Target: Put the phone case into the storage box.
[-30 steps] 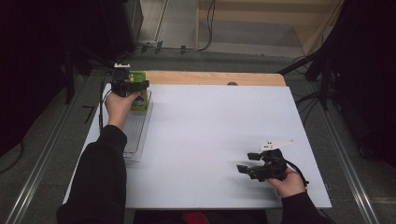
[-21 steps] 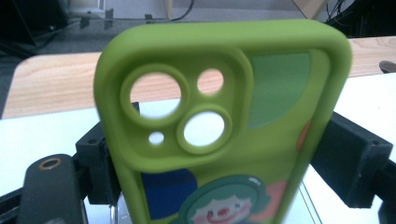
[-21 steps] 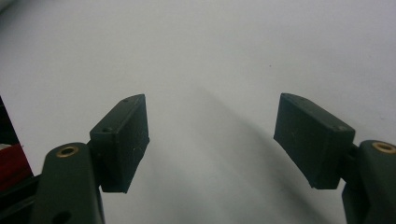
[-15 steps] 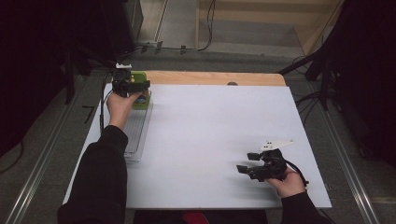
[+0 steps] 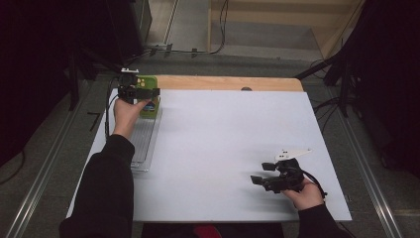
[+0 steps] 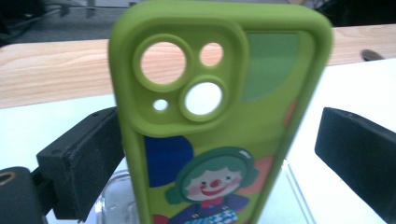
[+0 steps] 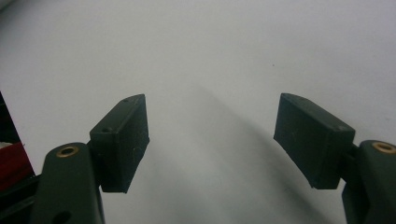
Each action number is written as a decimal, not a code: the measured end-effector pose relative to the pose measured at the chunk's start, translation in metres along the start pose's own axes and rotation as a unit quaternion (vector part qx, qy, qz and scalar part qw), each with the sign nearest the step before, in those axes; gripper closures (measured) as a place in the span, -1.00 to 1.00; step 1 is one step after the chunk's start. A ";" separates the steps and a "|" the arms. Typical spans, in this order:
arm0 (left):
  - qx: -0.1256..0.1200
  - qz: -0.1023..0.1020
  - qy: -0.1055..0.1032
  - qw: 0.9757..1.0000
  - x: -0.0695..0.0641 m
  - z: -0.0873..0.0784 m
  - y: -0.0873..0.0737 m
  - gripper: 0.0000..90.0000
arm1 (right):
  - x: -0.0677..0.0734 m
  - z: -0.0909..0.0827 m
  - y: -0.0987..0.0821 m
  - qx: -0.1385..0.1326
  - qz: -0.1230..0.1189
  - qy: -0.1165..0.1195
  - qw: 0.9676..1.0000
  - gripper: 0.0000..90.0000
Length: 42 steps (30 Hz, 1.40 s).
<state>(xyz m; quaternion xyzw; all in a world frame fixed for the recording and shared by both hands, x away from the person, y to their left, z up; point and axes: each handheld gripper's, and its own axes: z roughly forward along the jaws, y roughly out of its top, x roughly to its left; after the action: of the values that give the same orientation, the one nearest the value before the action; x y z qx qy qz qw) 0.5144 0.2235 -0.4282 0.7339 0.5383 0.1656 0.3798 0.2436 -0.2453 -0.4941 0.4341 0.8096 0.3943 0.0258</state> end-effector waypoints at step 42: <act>0.058 -0.037 -0.087 0.994 0.003 -0.058 0.001 -0.94 | 0.000 -0.001 0.000 -0.004 0.004 0.003 1.000 -0.45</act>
<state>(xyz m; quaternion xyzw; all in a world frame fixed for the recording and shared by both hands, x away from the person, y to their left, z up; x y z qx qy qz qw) 0.4783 0.2478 -0.3903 0.7457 0.5391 0.0555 0.3876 0.2428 -0.2461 -0.4932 0.4364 0.8061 0.3991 0.0235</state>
